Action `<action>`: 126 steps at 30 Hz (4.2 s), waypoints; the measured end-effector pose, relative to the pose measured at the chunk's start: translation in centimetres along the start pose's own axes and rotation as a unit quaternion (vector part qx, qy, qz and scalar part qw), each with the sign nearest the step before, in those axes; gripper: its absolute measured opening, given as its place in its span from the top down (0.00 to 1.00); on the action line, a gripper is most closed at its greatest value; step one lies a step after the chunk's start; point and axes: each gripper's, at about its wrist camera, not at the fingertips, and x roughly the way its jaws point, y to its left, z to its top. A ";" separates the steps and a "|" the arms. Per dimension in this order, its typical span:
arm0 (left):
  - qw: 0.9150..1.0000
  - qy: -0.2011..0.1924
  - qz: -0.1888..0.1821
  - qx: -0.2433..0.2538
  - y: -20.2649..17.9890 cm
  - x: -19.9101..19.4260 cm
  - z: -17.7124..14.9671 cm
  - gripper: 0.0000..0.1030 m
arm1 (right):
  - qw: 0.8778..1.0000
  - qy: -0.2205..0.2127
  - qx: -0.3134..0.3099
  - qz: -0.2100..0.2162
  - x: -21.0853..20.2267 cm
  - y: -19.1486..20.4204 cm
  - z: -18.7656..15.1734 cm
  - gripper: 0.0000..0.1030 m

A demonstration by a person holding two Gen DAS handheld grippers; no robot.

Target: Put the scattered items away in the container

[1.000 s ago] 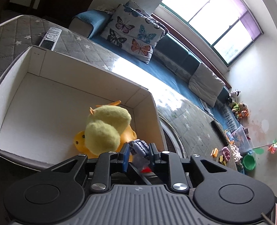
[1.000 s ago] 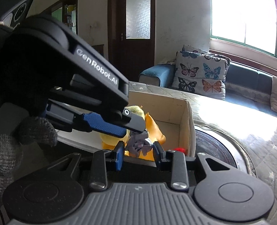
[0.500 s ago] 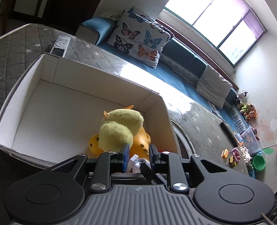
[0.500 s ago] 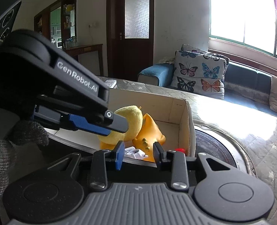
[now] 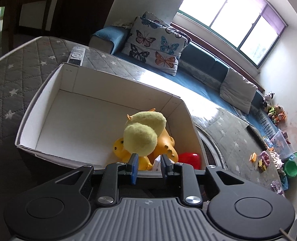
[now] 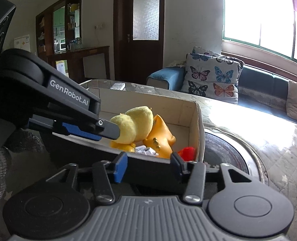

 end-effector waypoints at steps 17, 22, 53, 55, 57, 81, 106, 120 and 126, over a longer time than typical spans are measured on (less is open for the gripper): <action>0.996 -0.012 0.061 0.065 -0.4 -1.7 -2.8 0.75 | 0.999 0.026 0.029 -0.013 -1.3 0.0 -1.5 0.22; 0.993 -0.017 0.080 0.082 -0.3 -2.2 -3.5 0.75 | 0.999 0.033 0.032 -0.013 -1.5 0.3 -1.8 0.17; 0.983 -0.015 0.136 0.120 0.0 -3.3 -6.9 0.75 | 0.995 0.065 0.060 -0.040 -1.9 0.7 -3.2 0.00; 0.983 -0.015 0.140 0.122 0.0 -3.2 -7.0 0.75 | 0.995 0.068 0.059 -0.045 -1.8 0.7 -3.3 0.00; 0.982 -0.014 0.142 0.123 0.1 -3.2 -7.2 0.75 | 0.995 0.072 0.058 -0.047 -1.7 0.6 -3.4 0.00; 0.981 -0.001 0.152 0.124 0.3 -2.5 -7.6 0.75 | 0.992 0.096 0.059 -0.055 -0.9 0.4 -4.2 0.00; 0.978 0.001 0.165 0.128 0.5 -1.7 -6.9 0.75 | 0.992 0.105 0.059 -0.048 0.2 0.3 -4.3 0.00; 0.975 -0.002 0.169 0.142 0.2 -1.1 -6.0 0.75 | 0.991 0.109 0.059 -0.048 1.1 0.1 -3.9 0.00; 0.975 -0.001 0.169 0.144 0.3 -0.7 -5.6 0.72 | 0.991 0.112 0.059 -0.050 1.7 0.0 -3.7 0.00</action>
